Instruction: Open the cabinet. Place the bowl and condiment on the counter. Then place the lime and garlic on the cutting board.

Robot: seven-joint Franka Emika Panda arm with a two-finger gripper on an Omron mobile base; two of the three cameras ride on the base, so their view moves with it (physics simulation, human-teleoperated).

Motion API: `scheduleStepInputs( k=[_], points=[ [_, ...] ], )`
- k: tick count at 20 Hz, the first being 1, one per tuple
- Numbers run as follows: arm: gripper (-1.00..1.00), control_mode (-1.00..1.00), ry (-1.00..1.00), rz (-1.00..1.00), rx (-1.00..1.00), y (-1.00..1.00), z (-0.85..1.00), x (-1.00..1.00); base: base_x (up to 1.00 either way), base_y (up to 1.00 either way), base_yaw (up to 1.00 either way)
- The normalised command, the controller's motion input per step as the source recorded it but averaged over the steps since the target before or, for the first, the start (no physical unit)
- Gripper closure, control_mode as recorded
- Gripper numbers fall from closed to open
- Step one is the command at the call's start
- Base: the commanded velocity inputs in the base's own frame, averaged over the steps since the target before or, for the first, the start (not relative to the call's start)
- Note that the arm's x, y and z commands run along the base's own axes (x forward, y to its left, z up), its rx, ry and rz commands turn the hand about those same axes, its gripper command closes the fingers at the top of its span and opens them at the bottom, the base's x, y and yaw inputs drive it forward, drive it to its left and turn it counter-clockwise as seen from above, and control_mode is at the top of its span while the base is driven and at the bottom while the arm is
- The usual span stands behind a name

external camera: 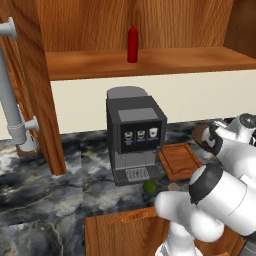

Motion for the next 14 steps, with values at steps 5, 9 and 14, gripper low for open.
scheduleStepInputs(
  k=[5, 9, 14],
  points=[
    [-1.0, -1.0, -0.04, 0.08, -0.19, 0.46, 0.13, -0.37, 0.0, 0.0, 0.0],
    [-1.0, -1.0, -0.19, 0.0, -0.28, 0.44, 0.43, -0.39, 0.0, 0.0, 0.0],
    [-1.0, -1.0, -0.06, 0.01, -0.21, 0.39, 0.85, -0.24, 0.0, 0.0, 0.0]
  ],
)
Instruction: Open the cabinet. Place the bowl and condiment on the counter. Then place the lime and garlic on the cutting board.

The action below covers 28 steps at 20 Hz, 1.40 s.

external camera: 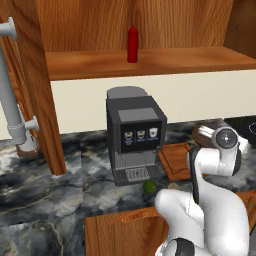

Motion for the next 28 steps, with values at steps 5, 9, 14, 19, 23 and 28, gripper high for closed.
scheduleStepInputs(
  k=[5, 9, 14, 19, 23, 28],
  points=[
    [-1.0, -1.0, 0.0, 0.08, -0.07, 0.29, 1.0, -0.36, 0.0, 0.0, 0.0],
    [-1.0, -1.0, 0.05, 0.08, 0.0, 0.27, 1.0, -0.54, 0.0, 0.0, 0.0],
    [-1.0, -1.0, 0.1, 0.05, 0.01, 0.27, 0.76, -0.57, 0.0, 0.0, 0.0],
    [-1.0, -1.0, -0.03, 0.1, -0.09, 0.21, 0.24, -0.32, 0.0, 0.0, 0.0],
    [-1.0, -1.0, 0.0, 0.28, -0.01, 0.4, 0.67, -0.52, 0.0, 0.0, 0.0],
    [-1.0, -1.0, -0.08, 0.13, -0.08, 0.4, 0.51, -0.46, 0.0, 0.0, 0.0]
  ],
)
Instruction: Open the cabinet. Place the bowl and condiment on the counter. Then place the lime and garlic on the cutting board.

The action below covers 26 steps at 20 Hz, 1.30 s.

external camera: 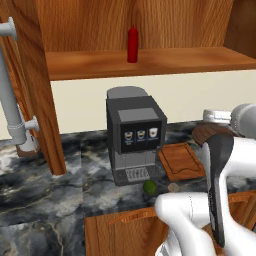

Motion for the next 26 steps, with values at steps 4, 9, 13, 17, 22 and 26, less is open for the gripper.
scheduleStepInputs(
  k=[4, 9, 13, 17, 22, 26],
  points=[
    [-1.0, -1.0, -0.11, 0.03, -0.08, 0.32, 0.56, -0.39, 0.0, 0.0, 0.0],
    [-1.0, -1.0, -0.04, 0.0, -0.03, 0.49, 0.72, -0.57, 0.0, 0.0, 0.0],
    [-1.0, -1.0, 0.01, -0.14, 0.0, 0.95, 0.74, -0.51, 0.0, 0.0, 0.0],
    [-1.0, -1.0, 0.04, -0.25, 0.0, 1.0, 0.62, -0.14, 0.0, 0.0, 0.0],
    [-1.0, -1.0, 0.13, -0.11, 0.17, 0.48, 0.38, 0.0, 0.0, 0.0, 0.0],
    [-1.0, -1.0, 0.11, 0.04, 0.1, 0.12, 0.04, 0.01, 0.0, 0.0, 0.0]
  ],
)
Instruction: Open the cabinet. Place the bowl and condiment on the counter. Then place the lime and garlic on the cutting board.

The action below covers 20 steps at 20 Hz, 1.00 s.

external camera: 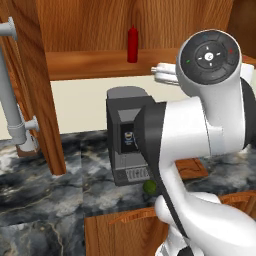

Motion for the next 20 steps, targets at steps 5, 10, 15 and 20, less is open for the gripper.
scheduleStepInputs(
  k=[5, 10, 15, 20],
  points=[
    [-1.0, -1.0, 0.01, 0.07, 0.03, 0.05, 0.0, -0.01, 0.0, 0.0, 0.0],
    [-1.0, -1.0, 0.1, 0.23, 0.15, -0.17, 0.0, 0.89, 0.0, 0.0, 0.0],
    [-1.0, -1.0, 0.04, 0.3, 0.06, -0.43, -0.01, 1.0, 0.0, 0.0, 0.0],
    [-1.0, -1.0, 0.02, 0.26, 0.0, -0.05, -0.18, 1.0, 0.0, 0.0, 0.0]
  ],
)
